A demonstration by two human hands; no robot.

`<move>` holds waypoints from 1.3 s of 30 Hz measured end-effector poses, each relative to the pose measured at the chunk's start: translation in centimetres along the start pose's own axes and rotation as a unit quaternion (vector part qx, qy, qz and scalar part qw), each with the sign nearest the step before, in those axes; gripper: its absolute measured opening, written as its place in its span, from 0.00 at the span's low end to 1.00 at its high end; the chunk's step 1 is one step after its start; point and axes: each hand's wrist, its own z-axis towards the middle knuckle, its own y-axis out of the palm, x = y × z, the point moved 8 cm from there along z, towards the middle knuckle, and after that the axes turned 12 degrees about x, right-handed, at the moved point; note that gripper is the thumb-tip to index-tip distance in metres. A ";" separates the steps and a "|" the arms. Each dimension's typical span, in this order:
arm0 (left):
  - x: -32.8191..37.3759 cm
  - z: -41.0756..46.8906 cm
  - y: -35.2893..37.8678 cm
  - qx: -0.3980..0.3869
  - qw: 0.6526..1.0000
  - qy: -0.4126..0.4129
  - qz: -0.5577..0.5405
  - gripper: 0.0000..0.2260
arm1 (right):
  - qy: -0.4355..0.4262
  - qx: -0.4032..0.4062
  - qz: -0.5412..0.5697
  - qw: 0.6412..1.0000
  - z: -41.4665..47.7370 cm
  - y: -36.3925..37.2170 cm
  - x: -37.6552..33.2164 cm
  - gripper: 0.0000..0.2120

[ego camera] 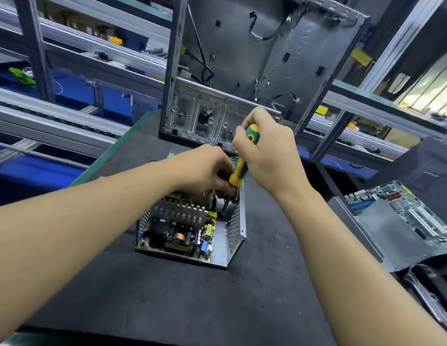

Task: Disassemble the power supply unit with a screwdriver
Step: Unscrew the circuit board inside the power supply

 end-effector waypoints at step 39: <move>-0.6 0.3 0.6 -0.009 1.000 0.007 -0.024 0.04 | 0.004 0.025 -0.002 1.000 -0.7 -0.7 0.2 0.08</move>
